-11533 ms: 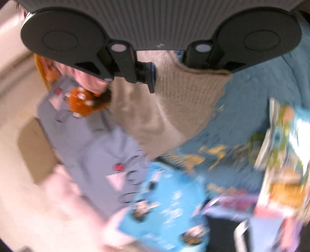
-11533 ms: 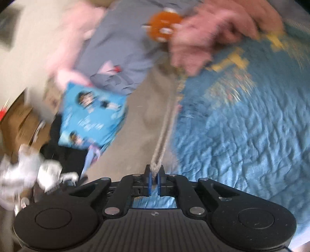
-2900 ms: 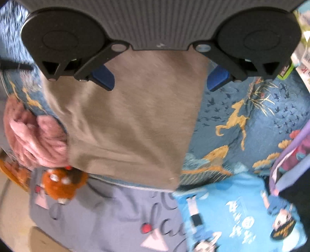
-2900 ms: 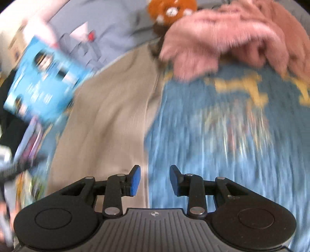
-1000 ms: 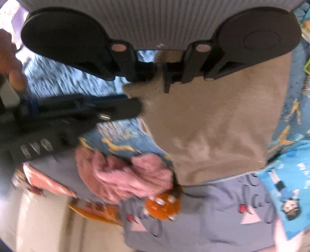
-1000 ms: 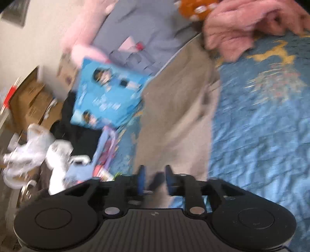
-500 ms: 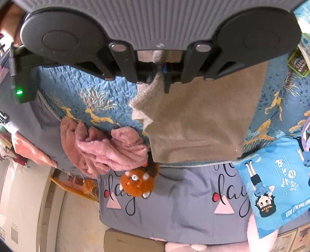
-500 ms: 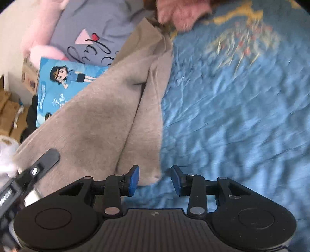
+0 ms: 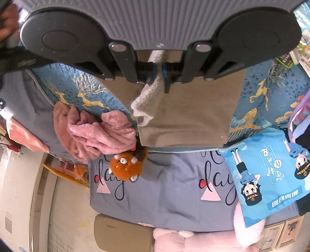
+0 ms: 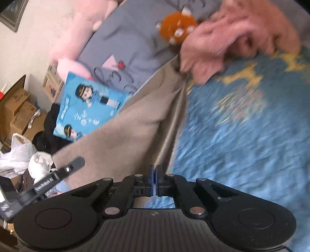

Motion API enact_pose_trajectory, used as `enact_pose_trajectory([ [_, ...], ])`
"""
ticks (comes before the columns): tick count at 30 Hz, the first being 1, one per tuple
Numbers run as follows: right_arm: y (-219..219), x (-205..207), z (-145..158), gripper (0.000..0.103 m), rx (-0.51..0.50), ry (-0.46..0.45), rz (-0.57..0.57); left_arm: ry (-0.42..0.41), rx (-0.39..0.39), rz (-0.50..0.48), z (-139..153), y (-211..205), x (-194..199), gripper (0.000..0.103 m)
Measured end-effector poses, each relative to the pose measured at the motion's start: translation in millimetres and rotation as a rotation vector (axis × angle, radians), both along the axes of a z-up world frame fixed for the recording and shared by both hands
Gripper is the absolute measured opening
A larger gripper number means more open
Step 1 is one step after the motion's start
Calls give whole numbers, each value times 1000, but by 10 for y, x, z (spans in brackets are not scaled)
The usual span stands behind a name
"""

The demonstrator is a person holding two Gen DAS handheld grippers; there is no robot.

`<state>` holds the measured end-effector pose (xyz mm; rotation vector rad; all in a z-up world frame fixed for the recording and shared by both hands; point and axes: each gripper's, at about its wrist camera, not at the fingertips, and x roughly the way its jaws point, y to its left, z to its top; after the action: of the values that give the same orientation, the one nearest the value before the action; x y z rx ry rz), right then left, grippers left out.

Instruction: Fold clothes

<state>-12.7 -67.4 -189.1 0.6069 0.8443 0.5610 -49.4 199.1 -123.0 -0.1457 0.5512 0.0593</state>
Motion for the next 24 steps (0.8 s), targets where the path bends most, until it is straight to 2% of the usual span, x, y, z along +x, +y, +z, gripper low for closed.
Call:
enact_pose_trajectory([
  [2, -150, -54, 52, 0, -32, -6, -23, -3, 1, -12, 13, -25, -11, 7],
  [4, -192, -28, -14, 0, -115, 3, -47, 1, 3, -36, 16, -84, -8, 8],
  [7, -234, 18, -236, 0, -173, 80, -65, 17, 19, -76, -27, -244, 20, 8],
  [9, -233, 26, -394, 0, -167, 129, -58, 31, 28, -101, -72, -355, 33, 8],
  [15, -177, 91, -761, 22, -8, 236, -77, 61, 33, -146, -184, -574, 65, 8],
  [17, -124, 144, -859, 39, 51, 280, -93, 66, 36, -157, -197, -619, 75, 8],
  [21, 40, 238, -1007, 37, 105, 357, -103, 82, 38, -180, -232, -719, 101, 10],
  [22, 74, 250, -1039, 29, 115, 369, -106, 88, 38, -187, -243, -737, 111, 10],
  [23, 101, 250, -1061, 10, 120, 375, -112, 94, 39, -195, -259, -765, 117, 10],
  [24, 121, 244, -1072, 9, 122, 373, -118, 101, 42, -203, -275, -795, 123, 10],
])
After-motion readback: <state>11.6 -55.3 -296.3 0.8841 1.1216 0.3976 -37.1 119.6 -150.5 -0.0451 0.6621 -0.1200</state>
